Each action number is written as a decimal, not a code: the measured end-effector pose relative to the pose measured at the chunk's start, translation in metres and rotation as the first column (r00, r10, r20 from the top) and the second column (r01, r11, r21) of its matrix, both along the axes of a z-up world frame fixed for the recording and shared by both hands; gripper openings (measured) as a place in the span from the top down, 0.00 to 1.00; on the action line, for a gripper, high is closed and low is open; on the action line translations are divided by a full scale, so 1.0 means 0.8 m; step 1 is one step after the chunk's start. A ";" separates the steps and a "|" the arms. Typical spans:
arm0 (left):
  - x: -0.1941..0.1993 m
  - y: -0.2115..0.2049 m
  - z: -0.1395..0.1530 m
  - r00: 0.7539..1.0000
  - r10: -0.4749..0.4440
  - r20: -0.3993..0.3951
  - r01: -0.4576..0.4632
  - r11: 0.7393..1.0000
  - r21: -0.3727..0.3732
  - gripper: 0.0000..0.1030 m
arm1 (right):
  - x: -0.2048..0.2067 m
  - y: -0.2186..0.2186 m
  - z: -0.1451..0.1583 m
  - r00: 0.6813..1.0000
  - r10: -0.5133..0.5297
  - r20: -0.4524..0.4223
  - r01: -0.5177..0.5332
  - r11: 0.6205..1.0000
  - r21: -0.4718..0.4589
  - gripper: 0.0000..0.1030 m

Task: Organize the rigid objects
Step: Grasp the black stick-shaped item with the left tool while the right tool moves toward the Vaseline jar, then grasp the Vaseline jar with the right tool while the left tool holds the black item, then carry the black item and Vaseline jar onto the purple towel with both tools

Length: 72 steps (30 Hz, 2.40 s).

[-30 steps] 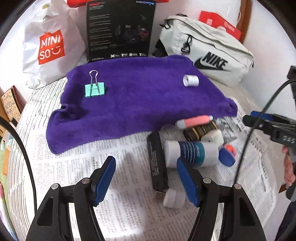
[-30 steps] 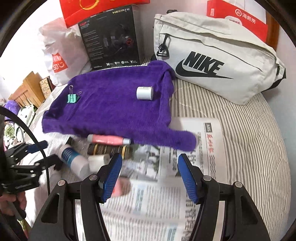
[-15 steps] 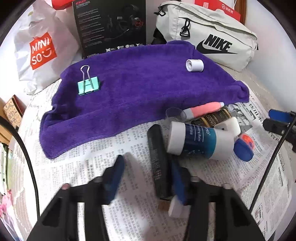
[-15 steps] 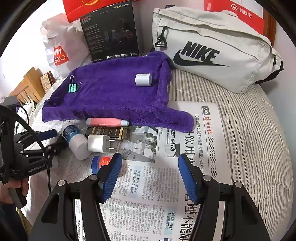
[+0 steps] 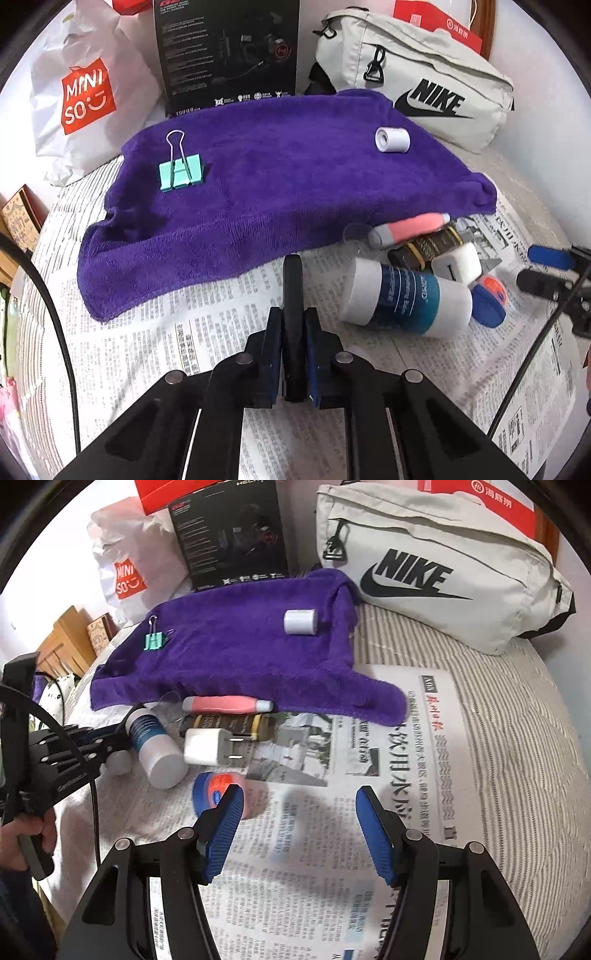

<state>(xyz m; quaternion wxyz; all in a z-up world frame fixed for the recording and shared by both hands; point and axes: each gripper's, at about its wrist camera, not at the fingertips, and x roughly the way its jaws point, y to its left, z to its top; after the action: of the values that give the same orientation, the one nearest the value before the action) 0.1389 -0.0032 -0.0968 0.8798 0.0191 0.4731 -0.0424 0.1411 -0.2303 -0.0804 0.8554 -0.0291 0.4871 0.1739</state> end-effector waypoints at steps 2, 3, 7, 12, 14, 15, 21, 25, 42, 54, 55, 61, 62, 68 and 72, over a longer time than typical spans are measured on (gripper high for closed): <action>0.001 -0.002 0.000 1.000 -0.004 0.003 0.004 1.000 0.003 0.88 | -0.003 0.004 0.000 1.000 0.010 -0.002 -0.010 1.000 0.011 0.39; 0.002 -0.001 -0.001 1.000 -0.002 0.005 0.002 1.000 0.000 0.88 | -0.005 0.006 0.000 1.000 0.020 -0.005 -0.020 1.000 0.016 0.39; 0.002 -0.001 0.001 1.000 -0.002 0.008 0.002 1.000 -0.005 0.88 | -0.010 0.015 -0.002 0.999 0.046 -0.013 -0.045 0.999 0.028 0.39; -0.001 0.009 0.000 1.000 0.008 0.003 -0.008 1.000 -0.027 0.88 | -0.009 0.030 -0.009 0.997 0.073 -0.025 -0.072 0.997 0.021 0.39; -0.002 0.011 0.000 1.000 0.012 0.000 -0.012 0.999 -0.035 0.88 | -0.008 0.036 -0.013 0.996 0.082 -0.031 -0.081 0.996 0.027 0.39; -0.003 0.011 0.001 1.000 0.013 0.000 -0.013 0.999 -0.038 0.88 | -0.007 0.039 -0.015 0.996 0.087 -0.032 -0.087 0.996 0.027 0.39; -0.003 0.011 0.001 1.000 0.010 0.002 -0.010 0.999 -0.030 0.88 | -0.005 0.051 -0.024 0.995 0.085 -0.043 -0.085 0.996 0.015 0.39; -0.003 0.010 0.001 1.000 0.010 0.005 -0.010 0.999 -0.032 0.88 | -0.004 0.056 -0.024 0.997 0.076 -0.033 -0.076 0.997 0.003 0.39; -0.003 0.014 0.002 1.000 0.007 0.006 -0.006 0.999 -0.054 0.88 | 0.000 0.050 -0.028 0.999 0.029 0.015 -0.028 0.998 -0.056 0.49; -0.003 0.013 0.002 1.000 0.023 0.012 -0.022 0.999 -0.042 0.88 | -0.001 0.035 -0.028 0.999 0.035 0.012 -0.035 0.998 -0.044 0.65; -0.003 0.015 0.002 0.999 0.029 0.013 -0.029 0.998 -0.052 0.88 | -0.001 0.036 -0.027 0.999 0.042 0.008 -0.042 0.998 -0.047 0.65; -0.009 0.028 0.011 0.999 0.035 0.022 -0.034 0.997 -0.072 0.88 | 0.006 0.024 -0.022 0.999 0.032 -0.016 -0.032 0.999 -0.006 0.65; -0.010 0.031 0.014 0.999 0.035 0.021 -0.034 0.996 -0.081 0.88 | 0.006 0.023 -0.021 1.000 0.028 -0.014 -0.029 0.999 -0.017 0.65; -0.014 0.041 0.029 0.999 0.043 0.026 -0.041 0.996 -0.081 0.88 | 0.002 0.023 -0.009 0.999 0.041 -0.010 -0.041 0.999 -0.024 0.65; -0.016 0.046 0.035 0.998 0.050 0.028 -0.047 0.995 -0.093 0.88 | 0.004 0.021 0.000 0.999 0.039 -0.008 -0.039 0.999 0.000 0.65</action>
<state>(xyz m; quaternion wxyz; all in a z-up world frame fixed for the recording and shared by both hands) 0.1261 0.0333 -0.0685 0.8876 -0.0322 0.4576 -0.0426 0.1447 -0.2138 -0.0805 0.8500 -0.0377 0.4898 0.1905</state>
